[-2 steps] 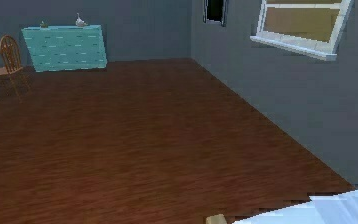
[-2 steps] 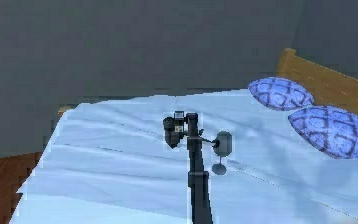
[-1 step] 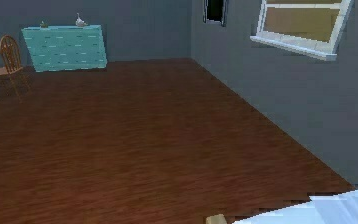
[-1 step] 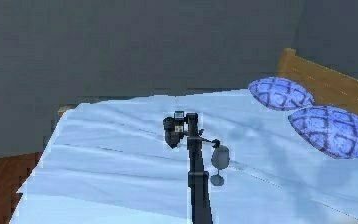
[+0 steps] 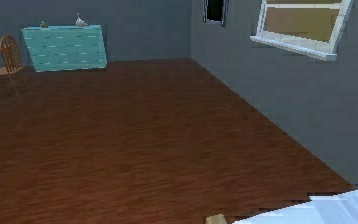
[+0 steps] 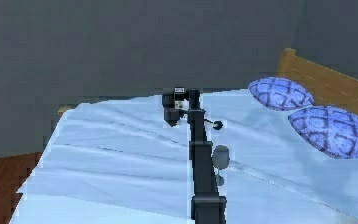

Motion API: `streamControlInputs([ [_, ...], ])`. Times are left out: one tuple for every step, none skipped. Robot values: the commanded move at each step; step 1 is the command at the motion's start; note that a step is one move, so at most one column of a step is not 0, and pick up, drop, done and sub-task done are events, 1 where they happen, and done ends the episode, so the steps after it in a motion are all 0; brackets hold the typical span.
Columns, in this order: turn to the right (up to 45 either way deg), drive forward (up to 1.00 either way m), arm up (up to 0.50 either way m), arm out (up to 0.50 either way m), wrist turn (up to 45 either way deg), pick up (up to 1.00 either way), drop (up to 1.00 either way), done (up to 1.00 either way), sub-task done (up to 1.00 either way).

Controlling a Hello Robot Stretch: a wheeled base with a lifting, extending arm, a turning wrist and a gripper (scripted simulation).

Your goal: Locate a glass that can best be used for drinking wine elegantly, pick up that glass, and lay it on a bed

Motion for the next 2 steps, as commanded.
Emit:
streamControlInputs([
  [0.0,0.00,0.00,-0.08,0.0,0.00,0.00,0.00,0.00],
  [0.0,0.00,0.00,0.00,0.0,0.00,0.00,1.00,0.00],
])
